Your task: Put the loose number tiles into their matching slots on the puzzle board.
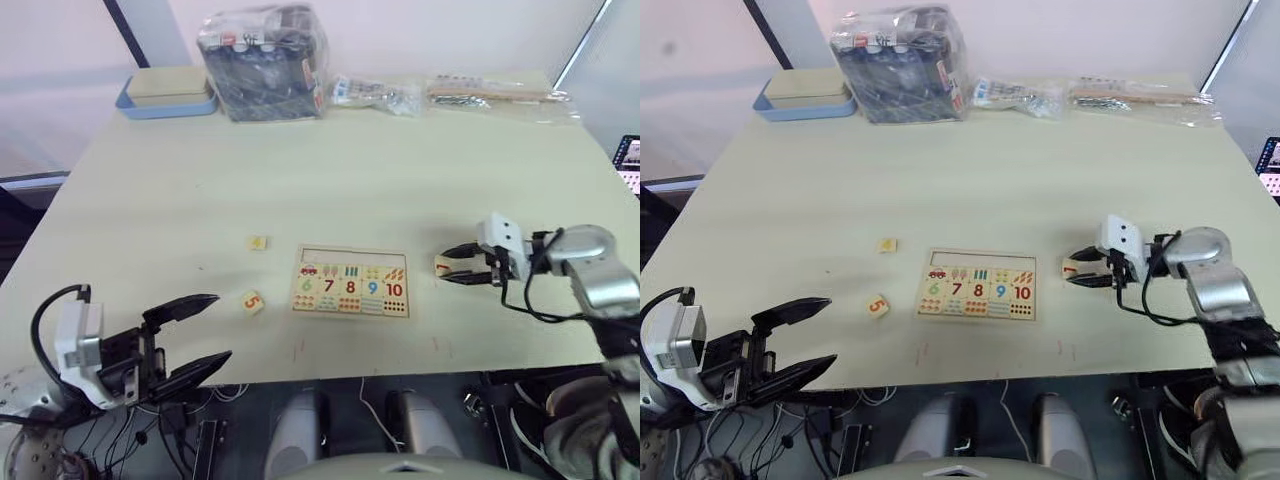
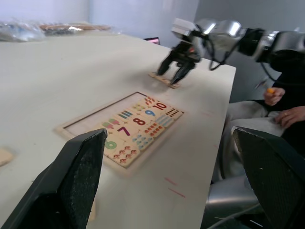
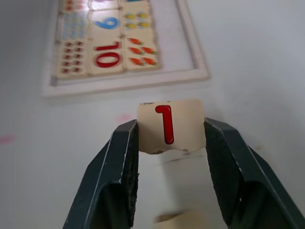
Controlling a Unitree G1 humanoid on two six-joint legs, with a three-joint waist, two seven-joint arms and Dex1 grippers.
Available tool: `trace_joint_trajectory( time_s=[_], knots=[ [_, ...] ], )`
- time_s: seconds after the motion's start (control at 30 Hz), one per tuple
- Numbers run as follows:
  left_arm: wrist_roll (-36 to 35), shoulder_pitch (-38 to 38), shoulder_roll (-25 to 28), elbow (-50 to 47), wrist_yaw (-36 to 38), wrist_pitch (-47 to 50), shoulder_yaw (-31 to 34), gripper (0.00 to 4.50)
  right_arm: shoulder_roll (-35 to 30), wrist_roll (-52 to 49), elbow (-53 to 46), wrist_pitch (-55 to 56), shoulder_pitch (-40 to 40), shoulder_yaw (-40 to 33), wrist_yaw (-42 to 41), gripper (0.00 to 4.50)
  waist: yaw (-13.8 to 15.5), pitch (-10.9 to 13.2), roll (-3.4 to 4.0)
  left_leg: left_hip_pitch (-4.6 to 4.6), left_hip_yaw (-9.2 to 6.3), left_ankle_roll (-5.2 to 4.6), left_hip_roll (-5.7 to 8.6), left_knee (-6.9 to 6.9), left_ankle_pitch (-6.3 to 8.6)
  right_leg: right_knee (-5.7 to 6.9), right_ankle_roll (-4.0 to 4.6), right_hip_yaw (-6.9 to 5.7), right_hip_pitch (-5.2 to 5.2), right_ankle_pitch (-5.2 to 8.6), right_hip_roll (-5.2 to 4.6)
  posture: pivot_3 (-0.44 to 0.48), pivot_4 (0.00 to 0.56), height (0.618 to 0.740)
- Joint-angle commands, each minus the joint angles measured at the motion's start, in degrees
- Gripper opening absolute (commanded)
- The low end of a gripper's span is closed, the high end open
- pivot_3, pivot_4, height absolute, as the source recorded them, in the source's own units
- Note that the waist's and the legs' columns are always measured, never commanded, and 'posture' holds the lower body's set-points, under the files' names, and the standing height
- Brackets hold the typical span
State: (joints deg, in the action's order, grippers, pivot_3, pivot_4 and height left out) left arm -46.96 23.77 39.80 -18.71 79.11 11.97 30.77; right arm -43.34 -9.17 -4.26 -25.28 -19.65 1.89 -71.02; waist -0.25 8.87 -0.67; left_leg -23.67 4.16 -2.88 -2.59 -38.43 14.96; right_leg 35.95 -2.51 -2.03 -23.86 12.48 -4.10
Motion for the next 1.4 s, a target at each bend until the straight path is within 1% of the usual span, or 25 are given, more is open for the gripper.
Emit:
trace_joint_trajectory(
  time_s=[0.03, 0.07, 0.1, 0.17, 0.2, 0.27, 0.33, 0.37, 0.43, 0.57, 0.77, 0.87, 0.9, 0.93, 0.97, 1.03, 1.07, 1.1, 1.13, 1.2, 1.23, 1.27, 1.33, 1.4],
  knots=[
    [-0.1, -0.2, 0.1, -0.2, 0.3, -0.6, 0.1, 4.50, -0.2, 0.4, -17.9, -18.8, 4.3, -5.2, 12.3, 1.51, 0.0, 0.0, 0.01, 0.00, -0.01, 0.01, -0.01, 0.00, 0.00, 0.01, 0.01, -0.01, 0.00, 0.00, -0.01, 0.000, 0.150, 0.740],
    [-0.1, -0.3, 0.1, -0.1, 0.4, -0.6, 0.1, 4.50, -0.1, -0.3, -21.5, -23.6, 5.4, -5.9, 14.4, 1.51, 0.0, 0.0, 0.00, -0.01, 0.01, 0.01, 0.01, -0.01, 0.00, 0.00, 0.01, 0.01, -0.02, 0.00, -0.02, 0.000, 0.150, 0.740],
    [0.0, -0.7, 0.2, 0.3, 0.5, -0.5, -0.1, 4.50, 1.4, -2.3, -25.5, -31.9, 5.7, -7.6, 16.8, 1.51, -0.3, 0.0, -0.02, -0.01, 0.01, 0.01, 0.01, -0.02, 0.01, 0.00, 0.01, 0.03, -0.05, 0.00, -0.05, 0.000, 0.150, 0.740],
    [0.1, -1.1, 0.2, 0.6, 0.6, -0.5, -0.3, 4.50, 4.6, -4.8, -31.1, -43.0, 5.9, -10.5, 21.1, 1.51, -0.4, 0.0, -0.04, 0.02, 0.04, 0.00, -0.02, -0.05, 0.02, 0.00, 0.01, 0.02, -0.06, -0.02, -0.09, 0.000, 0.150, 0.740],
    [0.0, -2.1, 0.6, 1.4, 0.8, -0.1, -0.9, 4.50, 9.2, -3.4, -36.3, -49.7, 7.1, -12.1, 25.3, 1.51, -0.4, 0.0, -0.05, 0.02, 0.03, 0.00, -0.02, -0.05, 0.02, 0.01, 0.01, 0.00, -0.06, -0.02, -0.09, 0.000, 0.150, 0.740],
    [0.1, -3.9, 1.3, 2.9, 1.4, 0.6, -2.0, 4.50, 17.0, -0.3, -44.4, -59.7, 8.9, -14.0, 32.7, 1.51, -0.1, -0.2, -0.14, 0.01, -0.04, 0.01, -0.08, -0.01, 0.02, 0.00, 0.04, -0.08, -0.10, -0.02, -0.07, 0.000, 0.150, 0.740],
    [0.5, -6.2, 2.1, 4.8, 2.9, 1.1, -3.8, 4.50, 24.8, 2.5, -50.8, -65.8, 11.8, -14.1, 39.9, 1.51, 0.3, -0.2, -0.07, -0.05, -0.21, 0.09, -0.16, 0.02, -0.02, 0.02, 0.17, -0.29, -0.11, 0.05, 0.02, 0.000, 0.150, 0.740],
    [0.6, -7.3, 2.4, 5.6, 3.4, 1.3, -4.4, 4.50, 27.5, 3.6, -53.0, -66.9, 13.7, -13.6, 43.1, 1.51, 0.5, -0.2, -0.04, -0.09, -0.21, 0.14, -0.15, 0.08, -0.05, 0.02, 0.19, -0.31, -0.13, 0.05, 0.02, 0.000, 0.150, 0.740],
    [0.7, -8.8, 2.9, 6.6, 4.0, 1.6, -5.1, 4.50, 29.1, 3.7, -55.3, -67.2, 16.4, -11.9, 46.7, 1.51, 0.5, -0.2, -0.01, -0.12, -0.17, 0.15, -0.13, 0.09, -0.06, 0.01, 0.21, -0.33, -0.16, 0.07, 0.00, 0.000, 0.150, 0.740],
    [1.0, -11.4, 4.0, 8.4, 5.4, 2.0, -6.3, 4.50, 34.8, 4.6, -55.7, -67.2, 18.4, -11.7, 54.2, 1.51, -0.3, -0.3, -0.10, -0.07, -0.04, 0.13, -0.03, 0.02, -0.05, -0.03, 0.12, -0.21, -0.12, 0.05, -0.08, 0.000, 0.150, 0.740],
    [1.3, -12.9, 4.5, 9.6, 6.4, 2.3, -6.5, 4.50, 38.5, 4.7, -55.7, -67.2, 21.0, -10.6, 60.3, 1.51, -0.6, -0.3, -0.07, -0.02, -0.12, 0.22, -0.18, 0.08, -0.11, 0.01, 0.11, -0.28, -0.13, 0.05, 0.07, 0.000, 0.150, 0.740],
    [1.5, -12.9, 4.4, 9.8, 6.7, 2.2, -6.4, 4.50, 40.3, 4.1, -55.7, -67.2, 22.6, -10.7, 61.2, 1.51, -0.6, -0.3, -0.08, -0.04, -0.12, 0.22, -0.18, 0.11, -0.11, 0.01, 0.13, -0.28, -0.13, 0.06, 0.08, 0.000, 0.150, 0.740],
    [1.6, -12.8, 4.3, 9.8, 6.8, 2.2, -6.4, 4.50, 40.5, 3.9, -55.7, -67.2, 22.9, -10.9, 61.2, 2.01, -0.6, -0.3, -0.09, -0.05, -0.11, 0.22, -0.17, 0.11, -0.11, 0.00, 0.13, -0.27, -0.13, 0.06, 0.07, 0.000, 0.150, 0.740],
    [1.6, -12.7, 4.2, 9.9, 6.9, 2.1, -6.4, 4.50, 40.2, 3.5, -55.7, -67.2, 23.1, -10.9, 61.0, 2.52, -0.6, -0.3, -0.10, -0.05, -0.10, 0.22, -0.17, 0.10, -0.11, 0.00, 0.12, -0.27, -0.13, 0.06, 0.07, 0.000, 0.150, 0.740],
    [1.7, -12.6, 4.2, 10.0, 7.0, 2.0, -6.4, 4.50, 40.1, 3.1, -55.7, -67.2, 23.2, -10.9, 60.7, 2.76, -0.6, -0.3, -0.11, -0.04, -0.10, 0.22, -0.17, 0.10, -0.11, 0.00, 0.12, -0.27, -0.13, 0.06, 0.07, 0.000, 0.150, 0.740],
    [1.9, -12.2, 3.9, 10.2, 7.2, 1.7, -6.3, 4.50, 38.3, 0.2, -55.7, -67.2, 22.9, -12.5, 57.6, 3.56, -0.6, -0.3, -0.11, -0.03, -0.11, 0.22, -0.17, 0.10, -0.11, -0.01, 0.07, -0.28, -0.12, 0.08, 0.05, 0.000, 0.150, 0.740],
    [2.0, -12.0, 3.8, 10.3, 7.3, 1.5, -6.2, 4.50, 37.0, -1.1, -55.7, -67.2, 22.4, -14.2, 56.0, 3.82, -0.6, -0.3, -0.09, -0.03, -0.12, 0.22, -0.17, 0.10, -0.11, -0.01, 0.04, -0.28, -0.12, 0.10, 0.05, 0.000, 0.150, 0.740],
    [2.0, -11.9, 3.7, 10.5, 7.4, 1.4, -6.2, 4.50, 34.9, -2.9, -55.7, -67.2, 21.9, -15.7, 54.2, 4.33, -0.6, -0.3, -0.10, -0.03, -0.12, 0.22, -0.17, 0.09, -0.11, -0.01, 0.04, -0.28, -0.12, 0.10, 0.04, 0.000, 0.150, 0.740],
    [2.1, -11.7, 3.6, 10.7, 7.5, 1.2, -6.2, 4.50, 32.4, -5.8, -55.7, -67.2, 21.4, -17.6, 51.4, 4.47, -0.6, -0.3, -0.09, -0.03, -0.12, 0.21, -0.17, 0.08, -0.10, -0.01, 0.04, -0.28, -0.12, 0.10, 0.04, 0.000, 0.150, 0.740],
    [2.4, -11.7, 3.3, 11.0, 7.6, 0.9, -6.3, 4.50, 26.8, -10.4, -55.7, -67.2, 21.4, -20.6, 47.2, 4.47, -0.5, -0.3, -0.05, -0.03, -0.11, 0.21, -0.14, 0.07, -0.10, -0.01, 0.04, -0.28, -0.12, 0.09, -0.01, 0.000, 0.150, 0.740],
    [2.5, -11.6, 3.1, 10.9, 7.5, 0.8, -6.5, 4.50, 21.9, -13.1, -55.7, -65.9, 22.0, -22.4, 43.0, 4.47, -0.5, -0.3, -0.07, -0.03, -0.12, 0.20, -0.15, 0.08, -0.10, -0.02, 0.06, -0.28, -0.12, 0.08, 0.00, 0.000, 0.150, 0.740],
    [2.6, -11.5, 2.9, 10.9, 7.4, 0.7, -6.6, 4.50, 18.5, -15.1, -55.7, -64.9, 22.4, -23.8, 40.3, 4.47, -0.5, -0.2, -0.07, -0.04, -0.16, 0.20, -0.15, 0.09, -0.10, -0.03, 0.11, -0.31, -0.12, 0.06, 0.01, 0.000, 0.150, 0.740],
    [2.4, -11.2, 2.4, 10.6, 7.5, 0.6, -6.9, 4.50, 6.1, -17.6, -53.2, -54.8, 25.8, -26.2, 28.5, 4.47, -0.4, -0.2, 0.03, -0.06, -0.20, 0.20, -0.15, 0.11, -0.10, -0.07, 0.13, -0.33, -0.12, 0.07, 0.02, 0.000, 0.150, 0.740],
    [2.1, -10.8, 1.9, 10.5, 7.8, 0.7, -6.8, 4.50, -2.0, -18.6, -48.7, -43.8, 28.8, -27.6, 19.2, 4.47, -0.4, -0.2, -0.02, -0.06, -0.19, 0.15, -0.09, 0.12, -0.08, -0.10, 0.11, -0.31, -0.11, 0.08, -0.01, 0.000, 0.150, 0.740]
  ],
)
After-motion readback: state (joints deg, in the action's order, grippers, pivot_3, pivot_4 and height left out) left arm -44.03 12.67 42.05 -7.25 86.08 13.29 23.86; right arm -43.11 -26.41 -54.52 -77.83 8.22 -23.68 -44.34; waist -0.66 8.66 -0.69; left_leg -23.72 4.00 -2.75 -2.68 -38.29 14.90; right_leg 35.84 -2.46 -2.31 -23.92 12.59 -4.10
